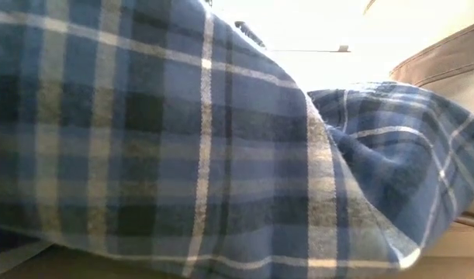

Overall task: Sort clothes
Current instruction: Put the white handkerchief into the transparent bin

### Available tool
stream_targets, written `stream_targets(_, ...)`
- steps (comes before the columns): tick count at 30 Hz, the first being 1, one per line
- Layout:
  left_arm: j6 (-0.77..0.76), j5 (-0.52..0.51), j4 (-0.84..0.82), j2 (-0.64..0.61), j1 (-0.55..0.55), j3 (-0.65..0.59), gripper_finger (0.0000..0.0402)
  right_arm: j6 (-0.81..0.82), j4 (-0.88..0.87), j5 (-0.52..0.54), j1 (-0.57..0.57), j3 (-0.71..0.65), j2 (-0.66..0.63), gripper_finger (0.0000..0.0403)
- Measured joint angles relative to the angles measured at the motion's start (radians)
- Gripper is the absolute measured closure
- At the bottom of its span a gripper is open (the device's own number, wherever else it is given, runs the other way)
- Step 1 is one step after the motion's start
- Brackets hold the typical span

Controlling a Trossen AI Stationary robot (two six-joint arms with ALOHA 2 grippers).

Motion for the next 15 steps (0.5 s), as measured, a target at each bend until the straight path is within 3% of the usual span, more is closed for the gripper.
stream_targets(6,0.000,0.000,-0.011,0.000,0.000,0.000,0.0401,-0.038,-0.034,-0.274,-0.020,0.257,-0.109,0.0399)
stream_targets(9,0.000,0.000,-0.011,0.000,0.000,0.000,0.0401,-0.067,0.013,-0.234,-0.042,0.385,-0.115,0.0400)
stream_targets(15,0.000,0.000,-0.012,0.002,0.000,0.000,0.0401,-0.056,0.458,-0.008,-0.159,0.287,-0.151,0.0400)
